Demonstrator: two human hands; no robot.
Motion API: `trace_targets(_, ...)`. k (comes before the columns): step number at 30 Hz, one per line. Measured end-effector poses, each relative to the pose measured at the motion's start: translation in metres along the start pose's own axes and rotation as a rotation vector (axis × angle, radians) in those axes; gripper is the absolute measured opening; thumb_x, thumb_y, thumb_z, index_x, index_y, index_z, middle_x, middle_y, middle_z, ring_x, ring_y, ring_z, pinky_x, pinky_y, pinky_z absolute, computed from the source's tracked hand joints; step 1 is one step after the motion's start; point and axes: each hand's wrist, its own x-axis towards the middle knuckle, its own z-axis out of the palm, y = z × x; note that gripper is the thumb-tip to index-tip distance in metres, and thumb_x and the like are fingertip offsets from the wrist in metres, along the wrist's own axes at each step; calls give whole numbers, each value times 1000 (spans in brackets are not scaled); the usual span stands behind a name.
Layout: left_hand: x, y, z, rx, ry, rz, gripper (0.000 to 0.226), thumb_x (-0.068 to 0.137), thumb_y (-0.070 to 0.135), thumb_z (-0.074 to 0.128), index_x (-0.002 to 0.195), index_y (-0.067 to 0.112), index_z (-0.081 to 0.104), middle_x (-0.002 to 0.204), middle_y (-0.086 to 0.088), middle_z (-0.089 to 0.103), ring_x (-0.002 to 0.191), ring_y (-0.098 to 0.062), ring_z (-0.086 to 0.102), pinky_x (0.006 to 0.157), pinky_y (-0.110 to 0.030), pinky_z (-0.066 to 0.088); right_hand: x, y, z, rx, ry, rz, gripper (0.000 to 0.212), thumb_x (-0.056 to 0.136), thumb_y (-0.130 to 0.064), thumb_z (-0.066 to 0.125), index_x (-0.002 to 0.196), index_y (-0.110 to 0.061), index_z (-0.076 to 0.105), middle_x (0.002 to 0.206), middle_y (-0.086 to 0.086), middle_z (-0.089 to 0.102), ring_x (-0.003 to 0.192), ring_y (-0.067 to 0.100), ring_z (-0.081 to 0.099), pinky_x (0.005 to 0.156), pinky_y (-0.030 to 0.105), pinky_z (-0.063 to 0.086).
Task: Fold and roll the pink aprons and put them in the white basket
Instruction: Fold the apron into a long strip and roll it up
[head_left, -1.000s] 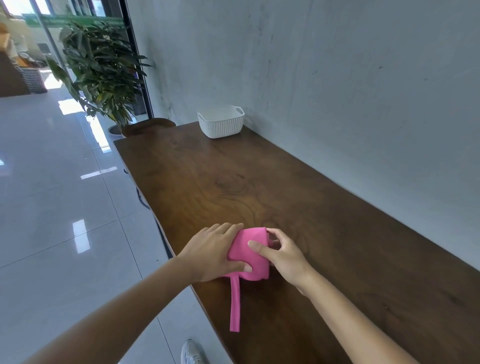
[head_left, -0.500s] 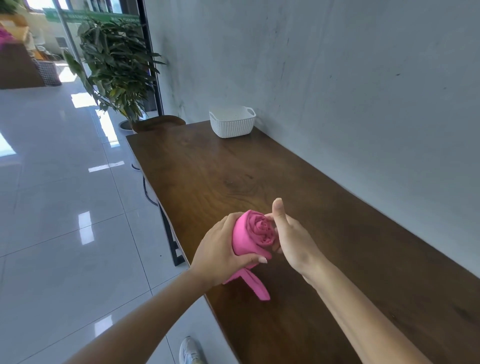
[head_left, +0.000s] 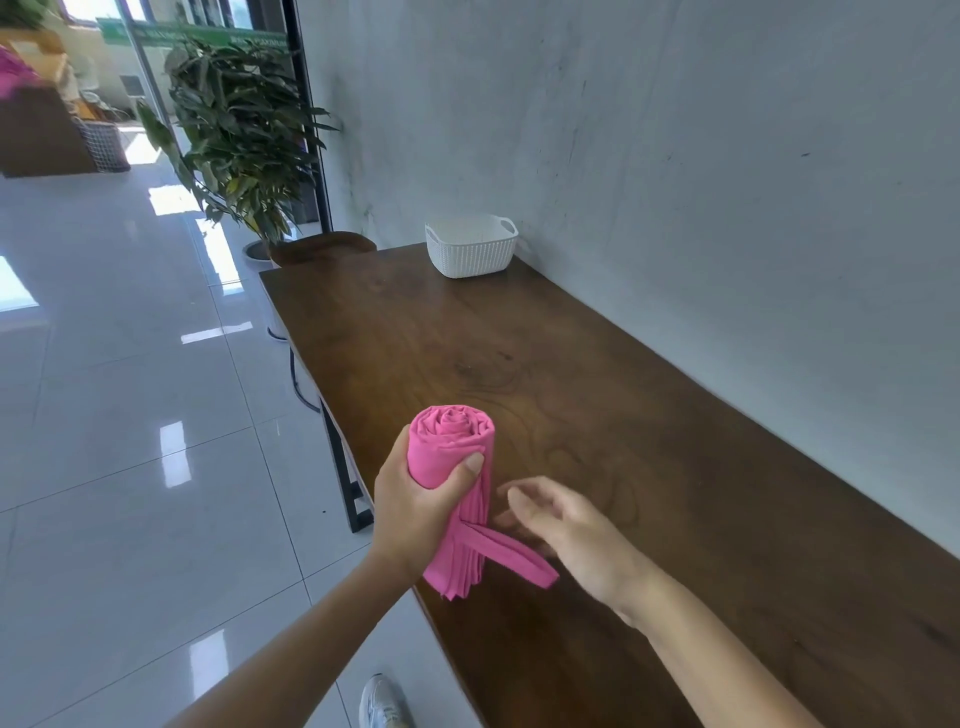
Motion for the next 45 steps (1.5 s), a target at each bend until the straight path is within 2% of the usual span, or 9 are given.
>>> trace_targets(3, 4, 4, -5, 5, 29, 14, 82, 65, 79, 72, 127, 26, 58, 107, 9, 70, 98, -18, 70, 77, -29, 62, -2, 10, 13, -1, -119, 46, 31, 99, -50, 55, 122, -30, 60, 108, -9, 74, 103, 9, 69, 97, 35, 55)
trace_targets(6, 7, 8, -10, 16, 48, 25, 84, 64, 83, 70, 127, 29, 57, 106, 12, 69, 98, -14, 70, 74, -23, 60, -2, 16, 21, 82, -87, 43, 28, 100, -42, 57, 121, -24, 63, 101, -1, 75, 100, 15, 71, 98, 42, 55)
trace_targets(11, 9, 10, -16, 38, 62, 24, 86, 60, 86, 69, 126, 32, 56, 108, 11, 69, 99, -10, 69, 71, -19, 58, -1, 17, 24, 211, -55, 81, 39, 100, -48, 52, 117, -17, 70, 89, 2, 69, 91, 17, 68, 94, 39, 57)
trace_targets(16, 11, 9, -18, 51, 62, 31, 73, 66, 71, 74, 125, 34, 55, 106, 17, 68, 101, -11, 68, 72, -20, 58, -1, 17, 27, 208, -57, 74, 24, 102, -31, 57, 114, -18, 74, 88, 0, 68, 88, 14, 66, 95, 39, 57)
trace_targets(24, 12, 9, -24, 67, 81, 29, 83, 62, 85, 70, 126, 34, 56, 107, 18, 68, 101, -10, 68, 73, -22, 60, -2, 14, 28, 139, -26, 83, 17, 100, -28, 62, 108, -18, 73, 95, -2, 73, 97, 16, 70, 95, 35, 57)
trace_targets(33, 9, 7, -28, 75, 98, -21, 86, 62, 85, 69, 126, 29, 58, 108, 10, 70, 97, -12, 69, 71, -23, 60, -6, 5, 27, 1043, 25, 139, 14, 89, -22, 70, 95, -10, 72, 97, 12, 66, 100, 26, 61, 100, 40, 48)
trace_targets(38, 5, 5, -26, 17, 104, -88, 72, 66, 71, 71, 122, 27, 59, 101, 3, 71, 90, -21, 72, 67, -28, 61, -8, -5, 32, 1194, 47, 61, 18, 94, -24, 63, 94, -12, 76, 106, 12, 68, 106, 25, 65, 108, 40, 42)
trace_targets(42, 4, 9, -25, -33, 111, -134, 69, 65, 70, 70, 118, 29, 60, 98, 2, 71, 88, -20, 73, 64, -25, 59, -5, -14, 29, 1285, 76, 2, 32, 104, -24, 46, 121, -8, 68, 130, 15, 66, 125, 28, 62, 116, 43, 35)
trace_targets(45, 4, 10, -23, -56, 108, -148, 67, 64, 69, 71, 117, 29, 60, 96, 2, 72, 88, -19, 73, 63, -25, 58, 2, -18, 35, 1271, 87, -24, 35, 104, -13, 45, 132, -6, 64, 133, 17, 64, 127, 29, 60, 112, 42, 45)
